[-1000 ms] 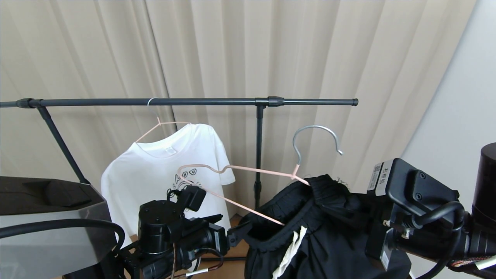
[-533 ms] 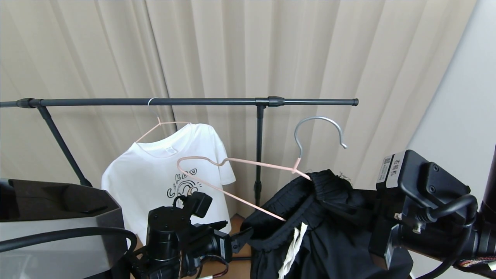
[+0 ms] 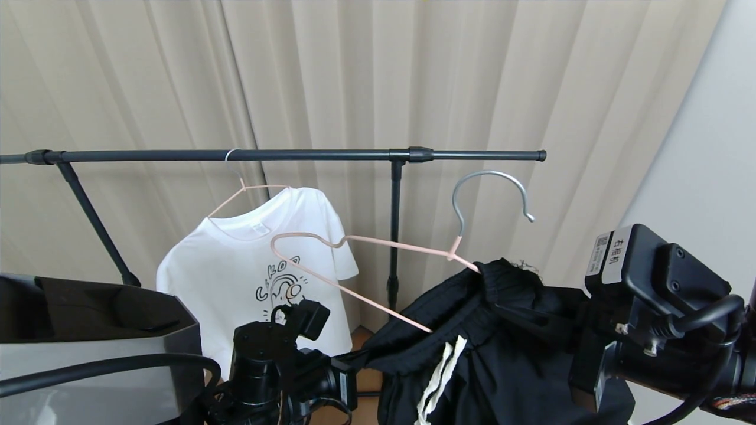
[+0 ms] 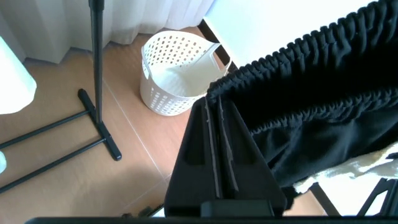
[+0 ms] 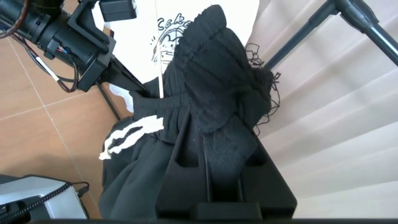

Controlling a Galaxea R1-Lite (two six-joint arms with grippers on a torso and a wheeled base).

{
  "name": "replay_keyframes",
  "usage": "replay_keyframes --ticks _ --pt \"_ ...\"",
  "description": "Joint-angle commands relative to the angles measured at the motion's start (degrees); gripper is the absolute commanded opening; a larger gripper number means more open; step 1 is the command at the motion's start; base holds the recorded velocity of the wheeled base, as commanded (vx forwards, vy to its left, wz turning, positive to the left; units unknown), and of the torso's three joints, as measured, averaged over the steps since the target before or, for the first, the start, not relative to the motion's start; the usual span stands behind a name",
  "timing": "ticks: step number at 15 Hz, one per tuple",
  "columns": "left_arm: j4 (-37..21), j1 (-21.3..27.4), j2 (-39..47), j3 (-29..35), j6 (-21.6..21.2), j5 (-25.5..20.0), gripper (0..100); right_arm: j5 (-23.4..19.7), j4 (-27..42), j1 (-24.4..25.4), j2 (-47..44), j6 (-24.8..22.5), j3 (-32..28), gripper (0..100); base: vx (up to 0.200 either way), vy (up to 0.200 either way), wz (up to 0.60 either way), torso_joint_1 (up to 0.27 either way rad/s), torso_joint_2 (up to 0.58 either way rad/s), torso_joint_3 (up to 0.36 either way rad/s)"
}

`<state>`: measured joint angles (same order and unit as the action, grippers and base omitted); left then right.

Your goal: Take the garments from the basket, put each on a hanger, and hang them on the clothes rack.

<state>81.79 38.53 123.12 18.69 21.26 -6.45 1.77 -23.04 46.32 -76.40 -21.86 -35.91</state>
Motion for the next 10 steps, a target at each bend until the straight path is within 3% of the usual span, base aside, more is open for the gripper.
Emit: replay_keyframes --ticks 1,10 --pt "0.0 -0.6 -0.3 0.0 0.0 0.0 0 0.0 0.0 -0.7 0.5 0.1 0.1 0 0.000 0.000 0.00 0.000 0.00 0.000" --pt "-0.4 -6.6 -6.8 0.3 -3.0 0.0 0 -2.4 0.9 -6.6 -0.2 -0.6 1.6 0 0.000 0.000 0.00 0.000 0.00 0.000"
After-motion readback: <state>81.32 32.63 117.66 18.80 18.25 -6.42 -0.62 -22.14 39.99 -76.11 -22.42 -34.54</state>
